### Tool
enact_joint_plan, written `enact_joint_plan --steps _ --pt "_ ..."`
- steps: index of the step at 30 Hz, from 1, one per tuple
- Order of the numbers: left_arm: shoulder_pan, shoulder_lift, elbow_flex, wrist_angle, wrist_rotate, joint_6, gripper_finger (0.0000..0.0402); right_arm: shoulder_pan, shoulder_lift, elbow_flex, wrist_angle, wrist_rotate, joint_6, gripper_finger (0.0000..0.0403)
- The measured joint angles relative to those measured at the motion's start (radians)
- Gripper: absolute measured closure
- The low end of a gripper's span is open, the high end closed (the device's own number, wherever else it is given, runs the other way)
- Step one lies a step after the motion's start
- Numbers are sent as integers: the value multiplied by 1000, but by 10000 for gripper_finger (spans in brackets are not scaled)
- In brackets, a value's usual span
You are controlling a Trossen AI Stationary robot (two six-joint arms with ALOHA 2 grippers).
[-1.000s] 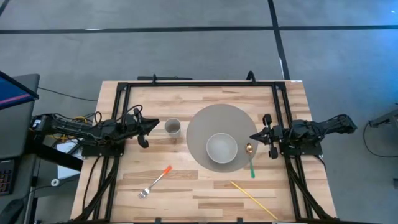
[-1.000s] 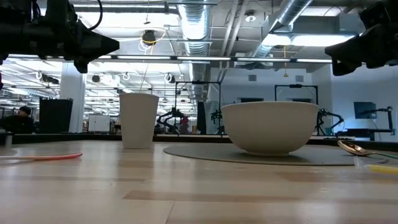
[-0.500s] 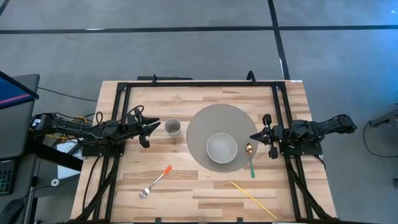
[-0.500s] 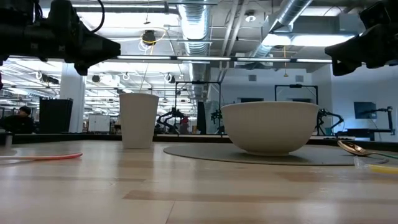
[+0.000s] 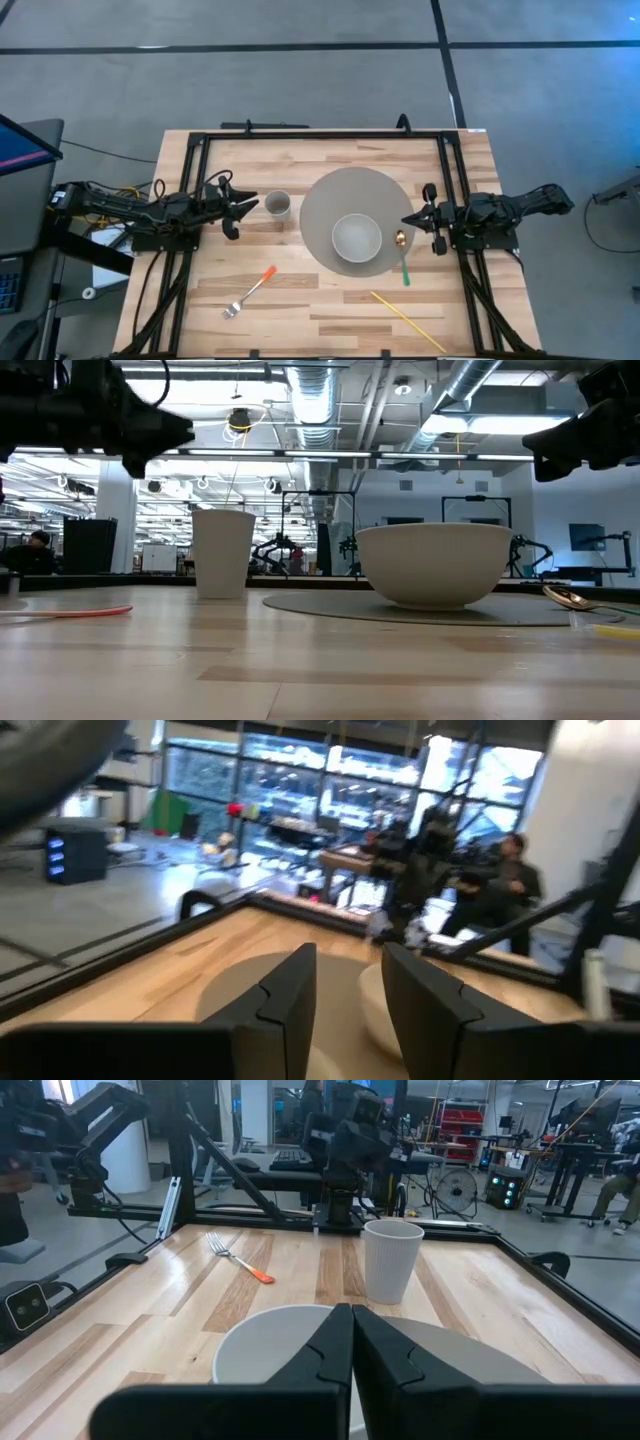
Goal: Pick & Place Utensil
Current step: Adjust the gray bowl
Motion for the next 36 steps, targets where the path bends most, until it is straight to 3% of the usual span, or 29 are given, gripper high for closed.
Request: enact_joint_plan --steps 7,12,18,22,25,31,36 --pt "-55 108 111 2 49 40 284 0 0 0 0 0 0 403" --pt "-103 287 212 0 52 82 284 0 0 0 0 0 0 403" --pt "-146 536 370 0 145 113 284 0 0 0 0 0 0 403" --pt "-165 639 444 -1 164 199 284 0 0 0 4 0 0 403" --pt "-165 649 455 0 163 211 284 0 0 -3 18 0 23 403" --pt "-163 567 451 -83 158 208 284 8 0 -5 69 0 337 403" --pt "-163 475 451 -171 132 207 284 -13 0 -4 138 35 202 403"
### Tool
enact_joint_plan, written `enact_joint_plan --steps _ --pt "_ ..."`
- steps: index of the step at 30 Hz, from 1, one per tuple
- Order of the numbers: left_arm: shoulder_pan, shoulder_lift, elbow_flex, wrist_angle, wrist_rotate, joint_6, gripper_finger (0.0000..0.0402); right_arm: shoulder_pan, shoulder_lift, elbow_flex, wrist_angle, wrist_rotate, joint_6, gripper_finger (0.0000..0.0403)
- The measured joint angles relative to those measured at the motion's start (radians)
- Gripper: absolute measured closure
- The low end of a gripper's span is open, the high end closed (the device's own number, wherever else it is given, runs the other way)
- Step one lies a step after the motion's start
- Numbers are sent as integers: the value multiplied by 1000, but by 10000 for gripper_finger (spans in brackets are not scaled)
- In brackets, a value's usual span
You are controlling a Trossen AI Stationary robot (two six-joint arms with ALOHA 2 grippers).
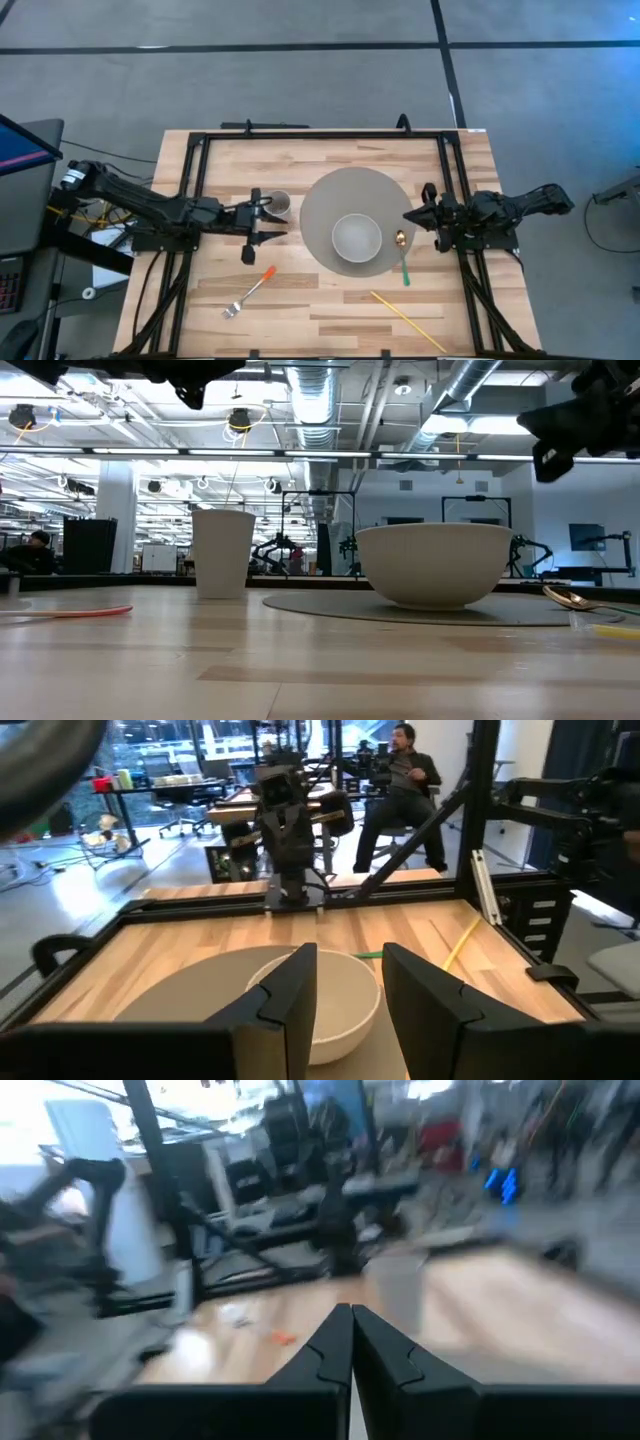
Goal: Pick & Place Utensil
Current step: Adjust the gray bowl
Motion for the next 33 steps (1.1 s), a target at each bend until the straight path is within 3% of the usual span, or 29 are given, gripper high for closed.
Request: enact_joint_plan --steps 4,7,9,11,14,16,18,25,29,33 --pt "0 -75 0 -85 -60 4 284 -24 1 1 72 56 -260 403" --pt "1 -128 0 -158 -103 7 284 -42 0 3 161 146 -296 403" --pt "1 -161 0 -195 -124 11 284 -52 0 3 186 149 -299 403" --pt "1 -187 0 -216 -136 28 284 -60 1 3 197 117 -298 403" --pt "1 -221 0 -223 -161 73 284 -60 2 3 212 -10 -238 402" --pt "0 -244 0 -223 -204 113 284 -56 27 4 239 -99 -177 394" --pt "1 -263 0 -225 -275 124 284 -45 75 4 254 -123 -136 376" --pt "3 -284 0 -230 -551 132 284 19 391 21 529 -121 -121 283" --pt "3 -284 0 -230 -574 153 284 75 605 125 514 -120 -148 244" --pt "3 -283 -1 -230 -574 153 284 127 836 260 394 -116 -140 233"
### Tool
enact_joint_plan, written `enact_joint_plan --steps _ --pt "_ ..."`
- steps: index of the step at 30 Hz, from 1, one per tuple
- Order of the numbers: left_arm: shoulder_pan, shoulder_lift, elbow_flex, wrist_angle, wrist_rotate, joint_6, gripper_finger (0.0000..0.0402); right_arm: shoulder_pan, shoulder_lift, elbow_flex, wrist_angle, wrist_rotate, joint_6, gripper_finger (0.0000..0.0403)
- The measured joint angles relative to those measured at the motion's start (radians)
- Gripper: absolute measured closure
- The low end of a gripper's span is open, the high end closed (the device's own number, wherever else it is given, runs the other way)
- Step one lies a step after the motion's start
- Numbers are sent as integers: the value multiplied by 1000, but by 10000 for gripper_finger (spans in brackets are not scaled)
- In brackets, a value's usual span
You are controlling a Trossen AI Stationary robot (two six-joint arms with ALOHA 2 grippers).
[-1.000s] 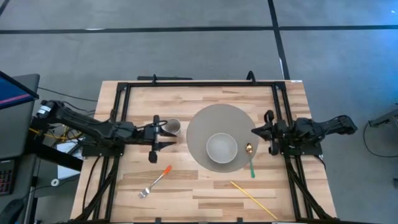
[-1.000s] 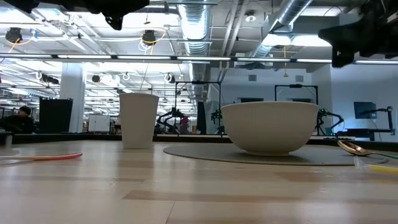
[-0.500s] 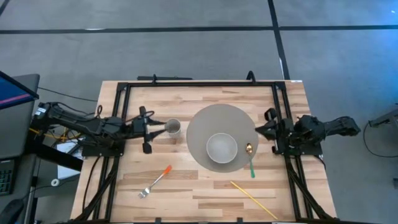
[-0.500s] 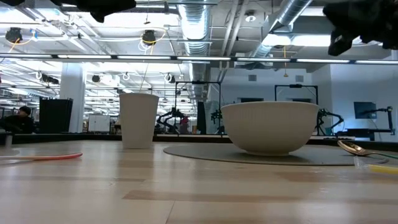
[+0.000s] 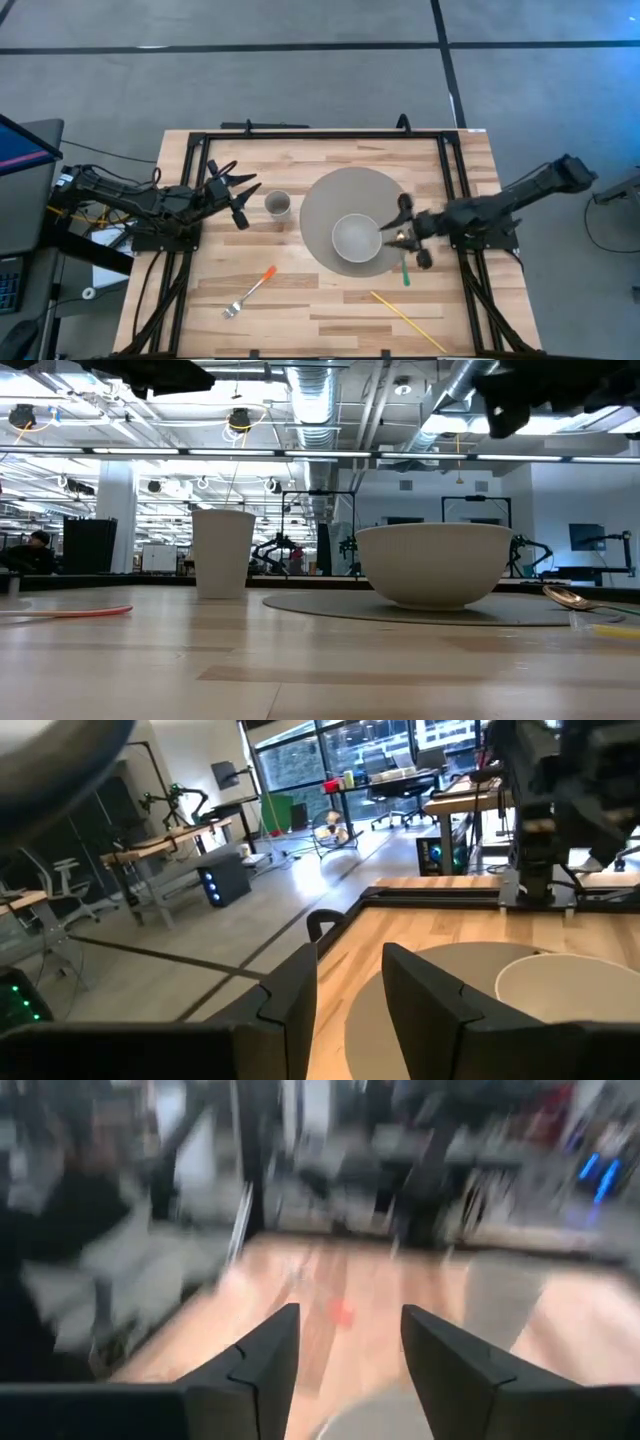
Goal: Pick & Place Utensil
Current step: Adjust the gray bowl
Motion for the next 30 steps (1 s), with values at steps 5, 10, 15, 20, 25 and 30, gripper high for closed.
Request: enact_joint_plan --steps 5,10,15,20,25,30 --pt "0 0 0 0 -3 -10 284 49 266 159 -175 32 97 246" --pt "0 0 0 0 -2 -15 284 72 458 262 -234 77 124 259" --pt "0 0 0 0 -2 -17 284 68 571 315 -281 79 165 260" --pt "0 0 0 0 -2 -23 284 65 633 323 -290 98 183 261" --pt "0 0 0 0 -2 -23 284 42 646 323 -345 109 215 262" --pt "0 0 0 0 -2 -22 284 18 641 324 -392 107 243 294"
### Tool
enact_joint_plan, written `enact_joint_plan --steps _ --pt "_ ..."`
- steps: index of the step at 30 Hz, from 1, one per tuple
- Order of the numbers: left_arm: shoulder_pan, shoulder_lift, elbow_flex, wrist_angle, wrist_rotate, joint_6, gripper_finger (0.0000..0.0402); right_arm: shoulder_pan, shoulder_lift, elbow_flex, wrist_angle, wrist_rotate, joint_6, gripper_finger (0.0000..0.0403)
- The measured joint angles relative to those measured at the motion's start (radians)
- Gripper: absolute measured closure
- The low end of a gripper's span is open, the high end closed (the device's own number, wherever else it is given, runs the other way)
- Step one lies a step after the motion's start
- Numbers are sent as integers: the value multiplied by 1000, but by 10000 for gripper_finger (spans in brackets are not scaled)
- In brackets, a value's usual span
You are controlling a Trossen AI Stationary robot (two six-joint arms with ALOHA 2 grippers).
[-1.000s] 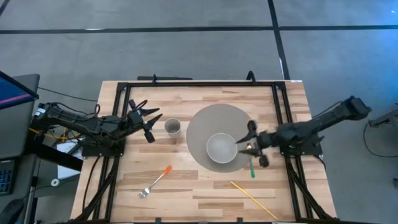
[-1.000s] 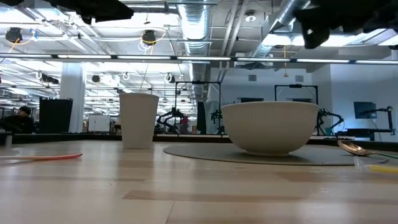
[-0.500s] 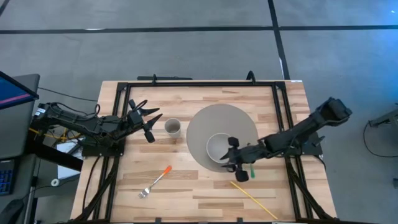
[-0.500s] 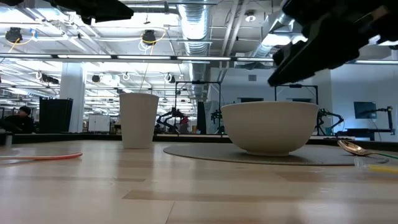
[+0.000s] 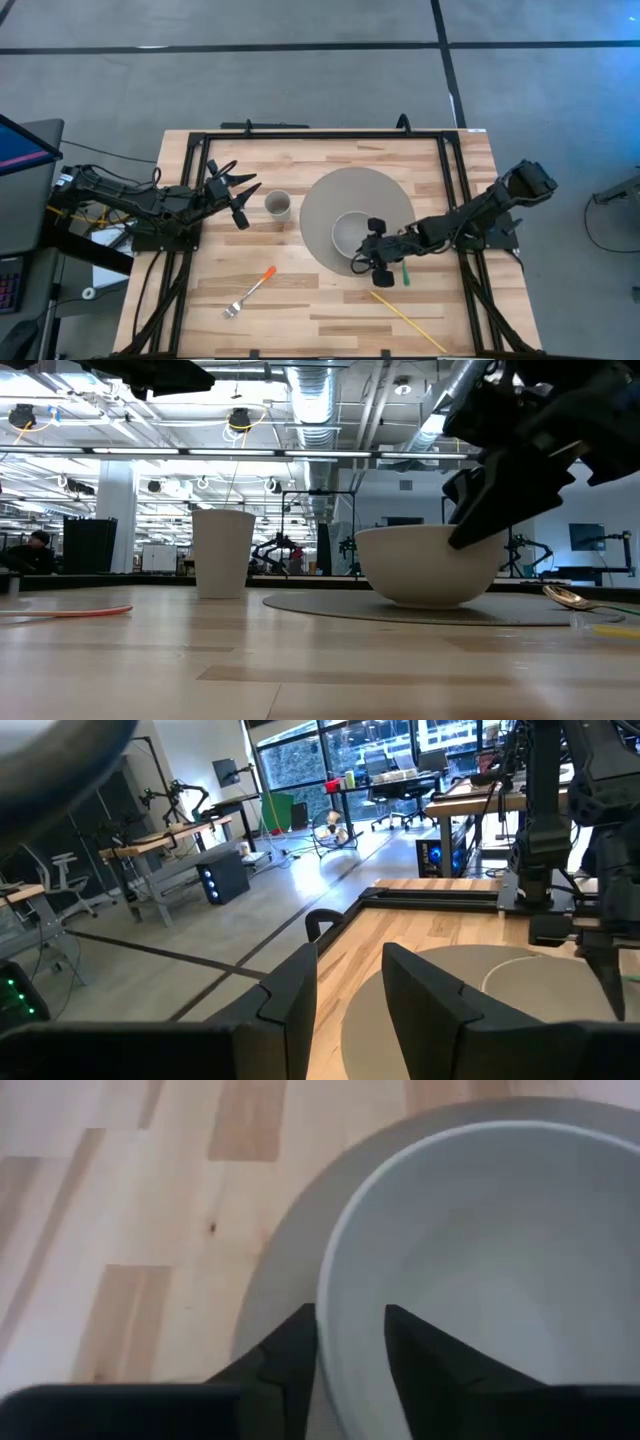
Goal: Pick & Place Utensil
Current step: Adjust the gray bowl
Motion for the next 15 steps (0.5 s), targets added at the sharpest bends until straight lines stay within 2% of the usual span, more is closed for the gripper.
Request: enact_joint_plan --steps 6,12,15 --pt "0 0 0 0 0 2 284 -22 -5 0 -22 1 -22 388" --pt "0 0 0 0 1 3 284 -40 -48 1 -23 8 -42 381" --pt "0 0 0 0 1 3 284 -59 -61 1 -22 7 -58 395"
